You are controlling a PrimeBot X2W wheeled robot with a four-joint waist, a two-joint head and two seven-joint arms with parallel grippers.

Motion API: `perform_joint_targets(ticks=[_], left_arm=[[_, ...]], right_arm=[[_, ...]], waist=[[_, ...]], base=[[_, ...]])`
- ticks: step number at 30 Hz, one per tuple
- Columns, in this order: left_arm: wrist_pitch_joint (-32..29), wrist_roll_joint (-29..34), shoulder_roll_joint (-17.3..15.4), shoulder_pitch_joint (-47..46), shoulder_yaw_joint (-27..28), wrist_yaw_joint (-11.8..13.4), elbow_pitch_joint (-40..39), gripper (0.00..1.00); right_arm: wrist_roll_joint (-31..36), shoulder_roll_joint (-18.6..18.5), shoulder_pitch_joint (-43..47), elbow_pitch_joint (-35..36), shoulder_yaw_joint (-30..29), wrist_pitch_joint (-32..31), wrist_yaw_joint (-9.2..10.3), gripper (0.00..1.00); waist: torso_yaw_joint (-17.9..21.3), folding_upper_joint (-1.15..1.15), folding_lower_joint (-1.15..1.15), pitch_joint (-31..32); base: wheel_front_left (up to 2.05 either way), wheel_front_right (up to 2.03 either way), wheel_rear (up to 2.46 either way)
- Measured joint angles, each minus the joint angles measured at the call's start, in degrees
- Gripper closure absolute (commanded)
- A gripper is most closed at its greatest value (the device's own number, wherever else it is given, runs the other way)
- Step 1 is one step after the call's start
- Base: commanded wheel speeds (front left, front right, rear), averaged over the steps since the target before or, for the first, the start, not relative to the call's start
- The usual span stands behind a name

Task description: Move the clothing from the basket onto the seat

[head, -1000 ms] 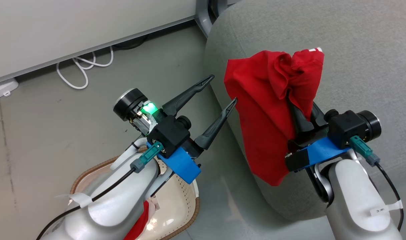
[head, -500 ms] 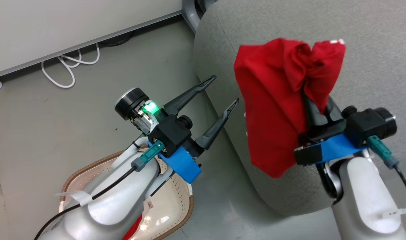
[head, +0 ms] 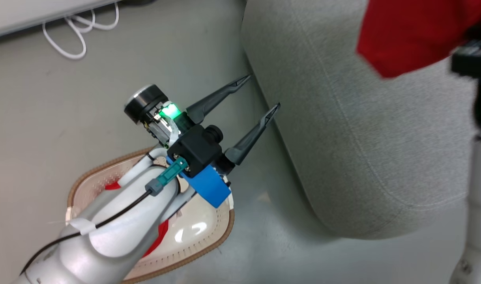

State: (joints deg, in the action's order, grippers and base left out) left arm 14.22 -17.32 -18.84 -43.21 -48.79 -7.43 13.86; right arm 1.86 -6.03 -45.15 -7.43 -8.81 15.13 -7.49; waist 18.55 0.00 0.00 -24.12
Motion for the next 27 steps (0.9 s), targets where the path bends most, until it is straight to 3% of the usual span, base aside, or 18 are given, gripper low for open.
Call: perform_joint_targets(ticks=[6, 11, 20, 27], left_arm=[[-0.7, 0.4, -2.2, -2.2, 0.0, 0.0, -2.3, 0.00], [-1.4, 0.8, -4.5, -3.7, 0.6, 0.0, -4.6, 0.00], [-2.0, 1.5, -6.3, -4.7, 0.5, 0.0, -6.8, 0.00], [-1.9, 1.7, -6.5, -5.1, 0.2, 0.0, -7.1, 0.00]], right_arm=[[0.6, -4.9, -7.5, -0.3, -6.9, 0.0, 0.00, 1.00], [0.5, -8.2, -11.3, -6.9, -11.6, 0.0, 0.00, 1.00], [0.6, -9.2, -12.4, -23.8, -15.1, 0.0, 0.00, 1.00], [-0.6, -9.7, -12.7, -34.2, -17.9, 0.0, 0.00, 1.00]], waist=[[-1.7, 0.00, 0.00, -5.5], [-3.0, 0.00, 0.01, -11.4], [-4.4, 0.00, 0.01, -18.0], [-4.9, 0.00, 0.01, -19.4]], base=[[0.00, 0.00, 0.00], [0.00, 0.00, 0.00], [0.00, 0.00, 0.00], [0.00, 0.00, 0.00]])
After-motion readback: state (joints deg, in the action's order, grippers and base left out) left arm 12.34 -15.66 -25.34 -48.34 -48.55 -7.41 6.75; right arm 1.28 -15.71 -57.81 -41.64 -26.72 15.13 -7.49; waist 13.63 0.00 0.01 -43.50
